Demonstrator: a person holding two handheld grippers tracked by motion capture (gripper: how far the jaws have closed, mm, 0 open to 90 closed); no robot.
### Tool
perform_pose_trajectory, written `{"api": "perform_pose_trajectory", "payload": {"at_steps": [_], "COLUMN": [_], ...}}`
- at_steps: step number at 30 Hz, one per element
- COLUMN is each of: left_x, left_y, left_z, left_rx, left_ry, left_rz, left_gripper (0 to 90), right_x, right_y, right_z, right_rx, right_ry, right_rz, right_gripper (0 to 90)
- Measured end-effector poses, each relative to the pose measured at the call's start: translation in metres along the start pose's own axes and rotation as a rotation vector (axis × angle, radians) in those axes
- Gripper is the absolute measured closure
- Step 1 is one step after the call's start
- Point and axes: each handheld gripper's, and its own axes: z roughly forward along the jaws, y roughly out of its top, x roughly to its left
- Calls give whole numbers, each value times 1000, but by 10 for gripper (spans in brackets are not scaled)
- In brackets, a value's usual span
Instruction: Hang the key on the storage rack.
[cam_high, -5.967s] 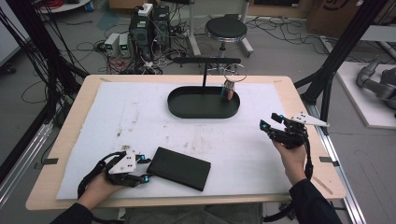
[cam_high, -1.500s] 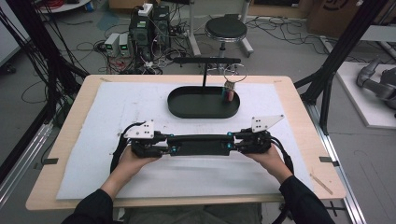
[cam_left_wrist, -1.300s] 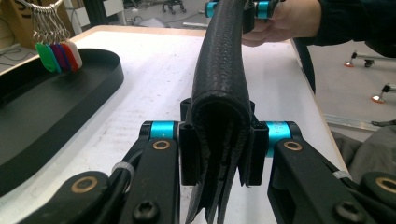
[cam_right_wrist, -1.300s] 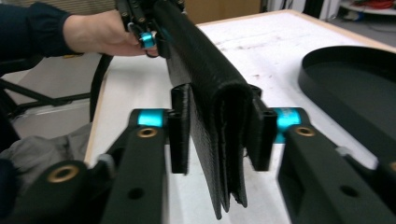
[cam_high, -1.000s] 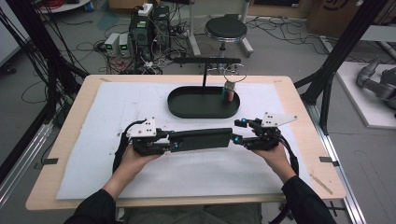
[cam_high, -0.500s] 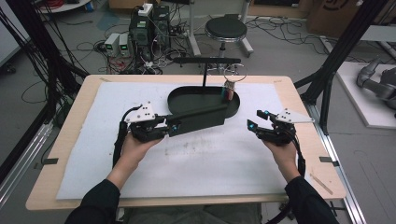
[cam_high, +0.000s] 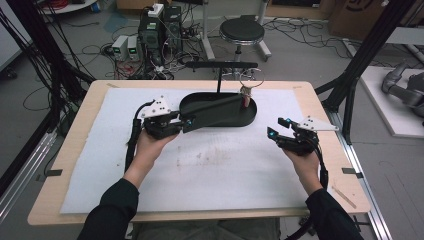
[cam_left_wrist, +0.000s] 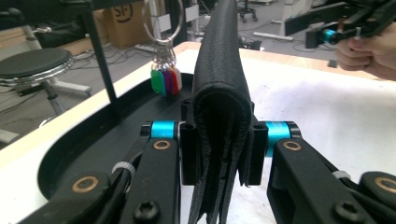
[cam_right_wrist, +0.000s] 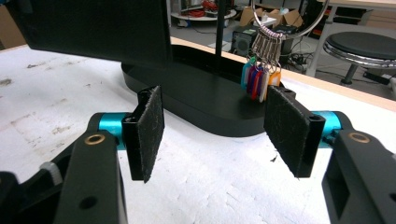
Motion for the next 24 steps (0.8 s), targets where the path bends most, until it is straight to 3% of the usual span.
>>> {"api": "perform_pose_trajectory", "payload": {"at_steps": [15, 24], "left_x": [24, 35], "left_y": [2, 4], "left_z": [19, 31], "left_rx": [3, 18], "left_ry": [75, 97], "left_rz": [-3, -6], "left_gripper": [739, 739], "right_x": [-4, -5], "right_y": [-1, -1], "right_z": [-2, -2], "right_rx": [-5, -9], "right_ry": [-11, -14], "right_rz": [10, 16], "right_gripper": [394, 394]}}
